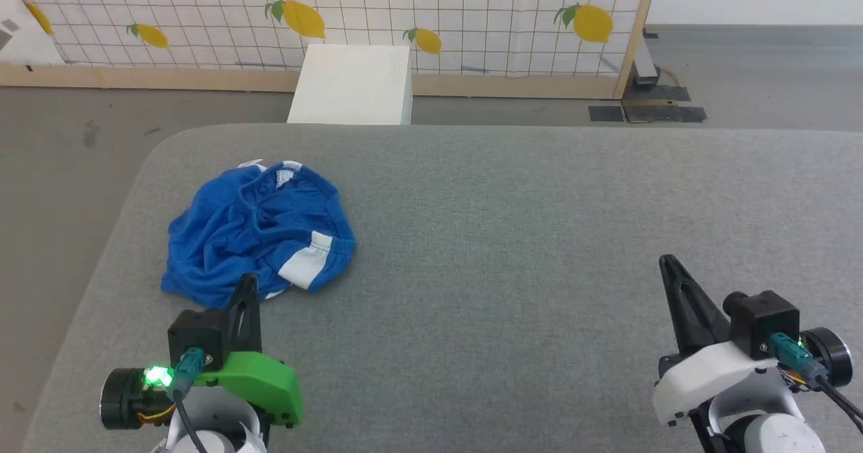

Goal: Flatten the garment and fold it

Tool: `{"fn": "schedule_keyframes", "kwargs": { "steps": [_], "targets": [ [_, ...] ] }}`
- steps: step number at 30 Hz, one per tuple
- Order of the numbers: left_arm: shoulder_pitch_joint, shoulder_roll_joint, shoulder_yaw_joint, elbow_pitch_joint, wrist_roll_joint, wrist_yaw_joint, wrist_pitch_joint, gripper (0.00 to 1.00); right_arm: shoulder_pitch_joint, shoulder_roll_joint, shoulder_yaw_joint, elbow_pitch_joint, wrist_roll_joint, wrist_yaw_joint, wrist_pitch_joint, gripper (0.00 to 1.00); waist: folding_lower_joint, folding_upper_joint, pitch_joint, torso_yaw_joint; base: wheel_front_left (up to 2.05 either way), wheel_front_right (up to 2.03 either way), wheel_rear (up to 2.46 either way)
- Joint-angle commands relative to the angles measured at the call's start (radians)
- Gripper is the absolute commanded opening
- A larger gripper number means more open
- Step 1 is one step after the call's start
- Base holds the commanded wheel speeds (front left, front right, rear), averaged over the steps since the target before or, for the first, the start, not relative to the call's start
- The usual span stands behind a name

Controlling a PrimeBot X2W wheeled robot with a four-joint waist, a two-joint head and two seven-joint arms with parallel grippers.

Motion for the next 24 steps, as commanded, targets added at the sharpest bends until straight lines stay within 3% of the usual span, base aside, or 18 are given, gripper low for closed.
{"fn": "schedule_keyframes", "kwargs": {
  "steps": [1,15,16,24],
  "targets": [
    [0.010,-0.004,0.003,-0.002,0.013,-0.001,0.001,0.00,0.013,0.001,0.002,-0.005,-0.006,-0.002,0.000,0.00,0.0000,0.0000,0.000,0.000,0.00,0.00,0.00],
    [0.010,-0.004,0.003,-0.002,0.013,-0.001,0.001,0.00,0.013,0.001,0.002,-0.005,-0.006,-0.002,0.000,0.00,0.0000,0.0000,0.000,0.000,0.00,0.00,0.00],
    [0.000,0.000,0.000,0.000,-0.001,0.000,0.000,1.00,0.000,0.000,0.000,0.000,0.000,0.000,0.000,1.00,0.0000,0.0000,0.000,0.000,0.00,0.00,0.00],
    [0.002,0.000,-0.010,0.005,-0.015,0.005,-0.009,1.00,0.006,0.000,-0.004,0.007,0.017,0.000,-0.009,1.00,0.0000,0.0000,0.000,0.000,0.00,0.00,0.00]
  ]
}}
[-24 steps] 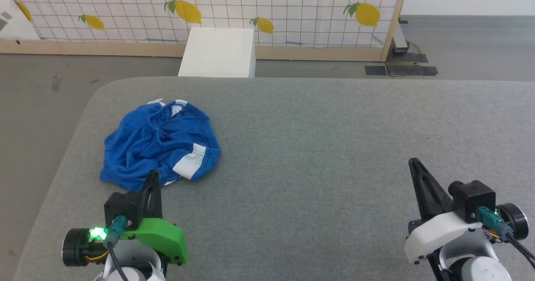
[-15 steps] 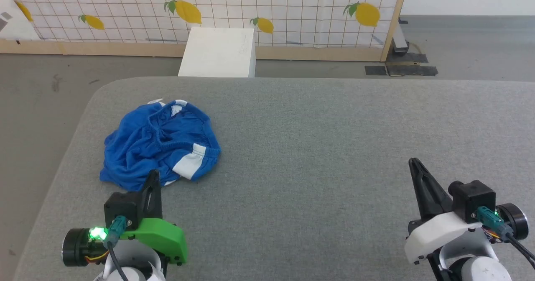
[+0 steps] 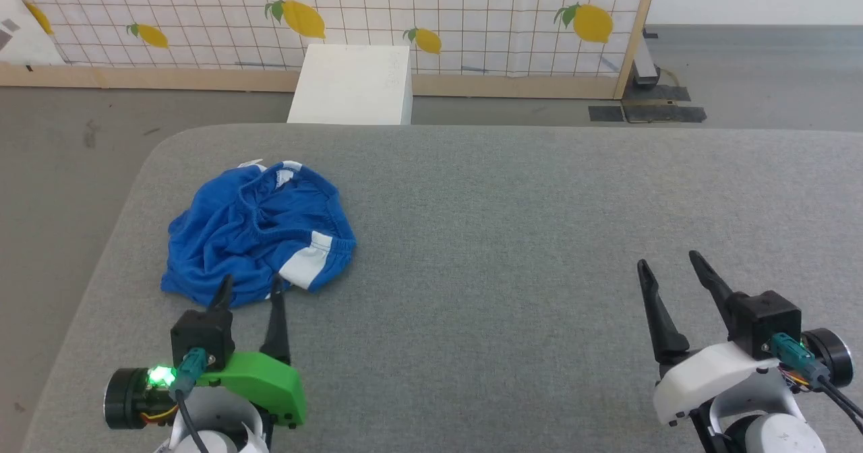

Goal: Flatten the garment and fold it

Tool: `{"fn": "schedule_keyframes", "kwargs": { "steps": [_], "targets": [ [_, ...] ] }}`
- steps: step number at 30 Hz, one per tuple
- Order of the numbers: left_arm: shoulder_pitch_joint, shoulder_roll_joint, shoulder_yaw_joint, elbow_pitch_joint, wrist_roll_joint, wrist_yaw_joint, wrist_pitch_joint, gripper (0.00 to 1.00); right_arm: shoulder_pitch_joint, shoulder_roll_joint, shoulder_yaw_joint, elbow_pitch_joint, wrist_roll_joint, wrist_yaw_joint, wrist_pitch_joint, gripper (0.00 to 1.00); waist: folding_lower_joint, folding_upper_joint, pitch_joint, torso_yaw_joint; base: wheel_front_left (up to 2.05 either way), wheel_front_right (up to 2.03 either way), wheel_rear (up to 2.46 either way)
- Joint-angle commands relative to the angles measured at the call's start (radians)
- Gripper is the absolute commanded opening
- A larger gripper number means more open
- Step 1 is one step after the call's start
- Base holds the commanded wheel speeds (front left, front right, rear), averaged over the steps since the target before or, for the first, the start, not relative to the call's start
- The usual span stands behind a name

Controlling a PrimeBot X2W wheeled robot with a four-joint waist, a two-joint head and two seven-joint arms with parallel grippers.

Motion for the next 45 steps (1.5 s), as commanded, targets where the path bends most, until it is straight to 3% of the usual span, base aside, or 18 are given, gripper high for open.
{"fn": "schedule_keyframes", "kwargs": {
  "steps": [1,30,45],
  "targets": [
    [0.003,0.000,-0.004,0.004,-0.009,0.006,-0.010,1.00,0.007,0.000,-0.003,0.006,0.015,0.000,-0.010,1.00,0.0000,0.0000,0.000,0.000,0.00,0.00,0.00],
    [0.011,-0.001,-0.053,0.027,-0.066,0.038,-0.069,1.00,0.043,0.000,-0.036,0.031,0.081,0.000,-0.070,1.00,0.0000,0.0000,-0.004,0.015,0.00,0.00,0.00],
    [0.021,-0.002,-0.057,0.025,-0.095,0.060,-0.101,1.00,0.057,0.000,-0.035,0.046,0.115,-0.001,-0.101,1.00,0.0000,0.0000,-0.004,0.084,0.00,0.00,0.00]
  ]
}}
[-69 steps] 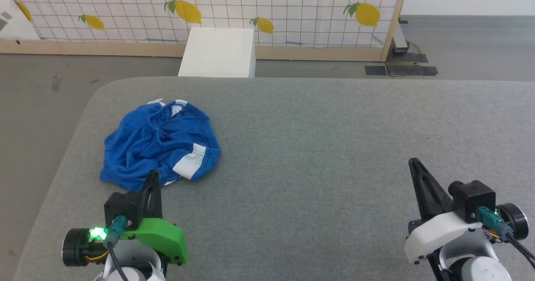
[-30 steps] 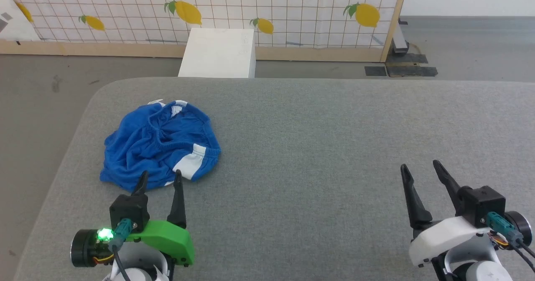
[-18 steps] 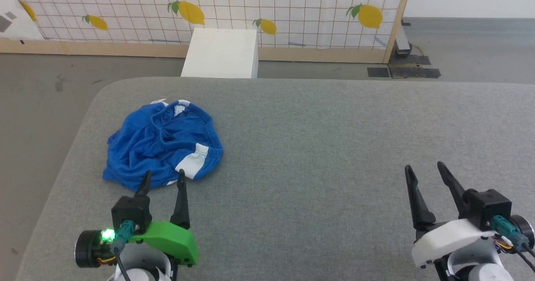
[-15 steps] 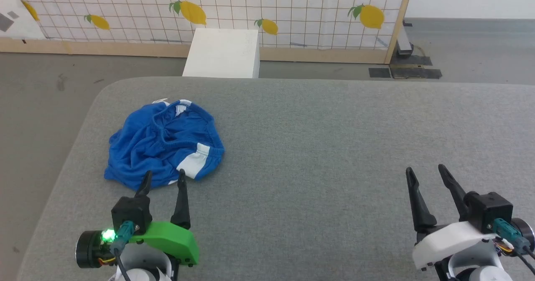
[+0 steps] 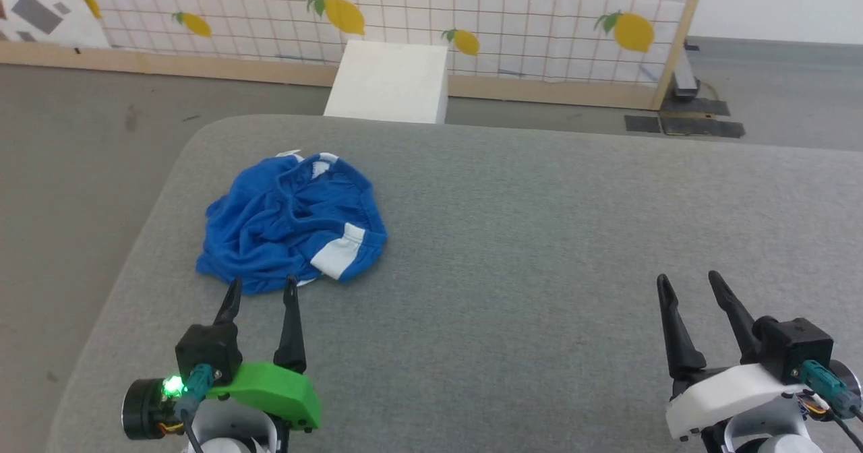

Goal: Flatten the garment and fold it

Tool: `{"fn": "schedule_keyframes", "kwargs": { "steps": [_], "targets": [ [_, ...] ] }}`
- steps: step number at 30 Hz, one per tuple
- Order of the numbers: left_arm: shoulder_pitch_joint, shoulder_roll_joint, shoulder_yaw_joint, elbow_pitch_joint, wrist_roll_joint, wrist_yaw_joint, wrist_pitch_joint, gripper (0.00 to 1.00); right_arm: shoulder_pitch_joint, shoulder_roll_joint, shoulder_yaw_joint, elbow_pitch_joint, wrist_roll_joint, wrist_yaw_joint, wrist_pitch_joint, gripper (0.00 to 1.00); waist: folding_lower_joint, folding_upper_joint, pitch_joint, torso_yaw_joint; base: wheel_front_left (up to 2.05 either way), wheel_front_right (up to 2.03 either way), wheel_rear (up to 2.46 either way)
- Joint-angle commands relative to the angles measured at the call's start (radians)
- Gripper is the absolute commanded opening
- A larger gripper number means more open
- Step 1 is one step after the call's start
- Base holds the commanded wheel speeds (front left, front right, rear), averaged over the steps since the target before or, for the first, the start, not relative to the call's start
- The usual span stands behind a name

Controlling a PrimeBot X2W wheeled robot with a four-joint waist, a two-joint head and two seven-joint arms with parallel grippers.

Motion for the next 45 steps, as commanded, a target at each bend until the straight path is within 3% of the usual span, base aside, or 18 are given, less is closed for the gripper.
{"fn": "schedule_keyframes", "kwargs": {
  "steps": [1,25,45],
  "targets": [
    [0.013,-0.001,0.000,0.001,-0.011,0.007,-0.010,1.00,0.016,0.000,0.001,0.005,0.011,-0.001,-0.013,1.00,0.0000,0.0000,0.001,0.018,0.00,0.00,0.00],
    [0.042,-0.002,-0.016,0.003,-0.063,0.037,-0.060,1.00,0.048,0.000,0.010,0.032,0.049,-0.001,-0.063,1.00,0.0000,0.0000,0.003,0.182,0.00,0.00,0.00],
    [0.063,-0.003,-0.036,0.001,-0.105,0.070,-0.101,1.00,0.057,0.001,0.010,0.061,0.062,-0.001,-0.104,1.00,0.0000,0.0000,0.016,0.273,0.00,0.00,0.00]
  ]
}}
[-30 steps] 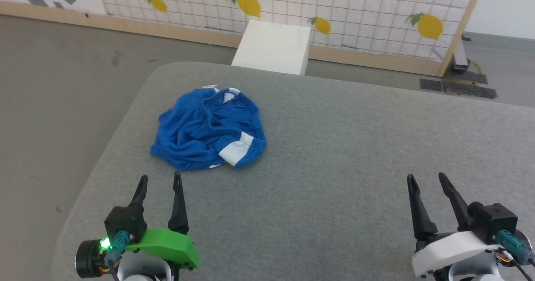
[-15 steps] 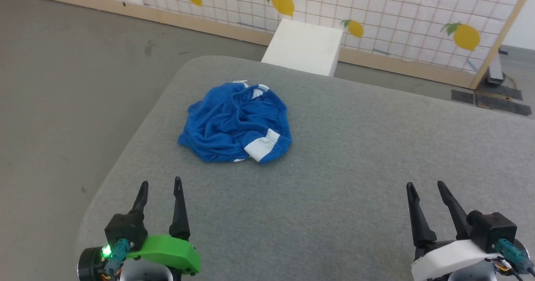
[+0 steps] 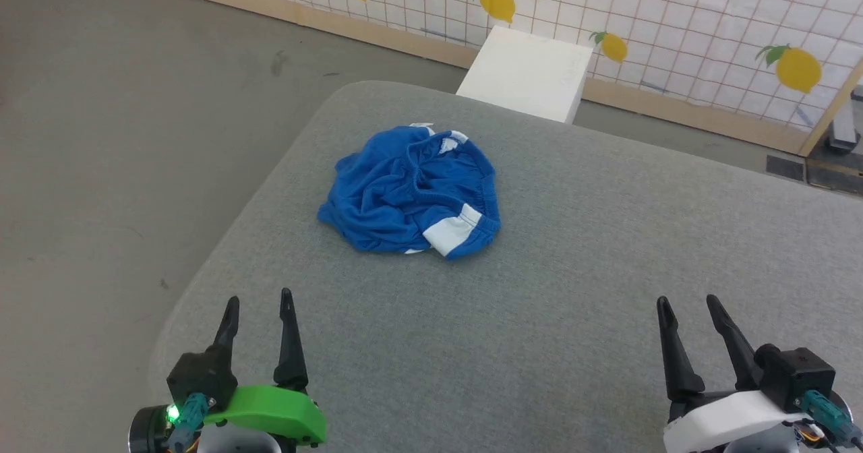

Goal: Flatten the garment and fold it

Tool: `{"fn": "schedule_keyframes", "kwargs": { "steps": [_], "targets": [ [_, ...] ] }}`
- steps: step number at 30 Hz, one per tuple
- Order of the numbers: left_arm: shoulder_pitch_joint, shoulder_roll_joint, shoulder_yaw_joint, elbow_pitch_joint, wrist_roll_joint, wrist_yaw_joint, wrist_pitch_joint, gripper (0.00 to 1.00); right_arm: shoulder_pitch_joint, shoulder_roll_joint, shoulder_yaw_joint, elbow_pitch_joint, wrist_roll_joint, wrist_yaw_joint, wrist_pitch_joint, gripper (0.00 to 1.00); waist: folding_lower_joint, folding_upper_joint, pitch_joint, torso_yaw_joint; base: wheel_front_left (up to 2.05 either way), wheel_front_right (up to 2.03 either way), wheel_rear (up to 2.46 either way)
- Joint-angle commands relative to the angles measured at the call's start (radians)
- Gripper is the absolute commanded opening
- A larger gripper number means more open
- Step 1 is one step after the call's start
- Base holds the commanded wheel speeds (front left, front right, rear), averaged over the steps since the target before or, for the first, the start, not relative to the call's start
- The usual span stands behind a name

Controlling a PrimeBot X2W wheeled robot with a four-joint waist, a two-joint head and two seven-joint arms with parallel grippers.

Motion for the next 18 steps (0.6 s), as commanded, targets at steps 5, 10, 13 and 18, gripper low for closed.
{"fn": "schedule_keyframes", "kwargs": {
  "steps": [5,10,13,18],
  "targets": [
    [0.020,-0.003,-0.008,0.001,-0.015,0.017,-0.022,1.00,0.021,0.000,-0.002,0.011,0.014,-0.001,-0.024,1.00,0.0000,0.0000,0.000,0.025,0.00,0.00,0.00],
    [0.025,-0.003,-0.014,0.005,-0.016,0.021,-0.032,1.00,0.026,0.000,0.000,0.014,0.023,-0.001,-0.034,1.00,0.0000,0.0000,-0.003,0.040,0.00,0.00,0.00],
    [0.028,-0.003,-0.018,0.009,-0.013,0.025,-0.038,1.00,0.029,0.000,0.002,0.013,0.006,-0.001,-0.040,1.00,0.0000,0.0000,-0.004,0.048,0.00,0.00,0.00],
    [0.030,-0.004,-0.023,0.013,-0.015,0.035,-0.049,1.00,0.033,0.000,0.002,0.003,-0.032,-0.001,-0.051,1.00,0.0000,0.0000,-0.004,0.063,0.00,0.00,0.00]
  ]
}}
